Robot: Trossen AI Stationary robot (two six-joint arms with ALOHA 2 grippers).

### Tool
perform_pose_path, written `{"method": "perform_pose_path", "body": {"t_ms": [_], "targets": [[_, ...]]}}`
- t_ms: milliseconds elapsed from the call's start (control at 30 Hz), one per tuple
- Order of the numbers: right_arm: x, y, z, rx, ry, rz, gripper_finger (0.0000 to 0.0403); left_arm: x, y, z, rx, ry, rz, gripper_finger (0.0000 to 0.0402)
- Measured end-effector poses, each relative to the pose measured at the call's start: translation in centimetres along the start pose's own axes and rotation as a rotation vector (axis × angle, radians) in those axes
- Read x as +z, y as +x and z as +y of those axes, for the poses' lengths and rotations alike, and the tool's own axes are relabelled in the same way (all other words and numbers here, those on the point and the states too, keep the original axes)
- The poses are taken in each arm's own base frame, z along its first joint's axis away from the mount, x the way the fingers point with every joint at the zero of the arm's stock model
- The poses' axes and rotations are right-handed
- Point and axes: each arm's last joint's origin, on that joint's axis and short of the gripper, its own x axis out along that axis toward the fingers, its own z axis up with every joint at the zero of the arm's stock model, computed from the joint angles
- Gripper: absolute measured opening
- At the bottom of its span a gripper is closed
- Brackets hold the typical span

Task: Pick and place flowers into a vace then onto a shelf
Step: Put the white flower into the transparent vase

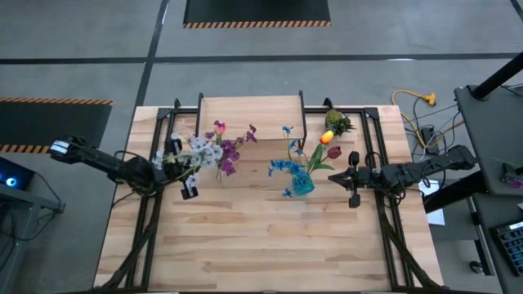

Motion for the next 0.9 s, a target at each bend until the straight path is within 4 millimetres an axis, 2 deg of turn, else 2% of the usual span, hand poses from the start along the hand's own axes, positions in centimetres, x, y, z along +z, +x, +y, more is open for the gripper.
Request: {"method": "perform_pose_path", "body": {"t_ms": [300, 700, 900], "targets": [[0.0, 0.0, 0.0, 0.000, 0.008, -0.001, 0.0008, -0.4, 0.2, 0.2, 0.049, 0.038, 0.014, 0.0000], [0.3, 0.0, 0.0, -0.001, -0.002, -0.033, 0.0008, -1.8, -1.8, 0.6, 0.102, -0.051, 0.011, 0.0000], [0.5, 0.0, 0.0, 0.000, -0.003, -0.050, 0.0008, -2.3, -1.6, 0.7, 0.127, -0.050, 0.050, 0.0000]]}}
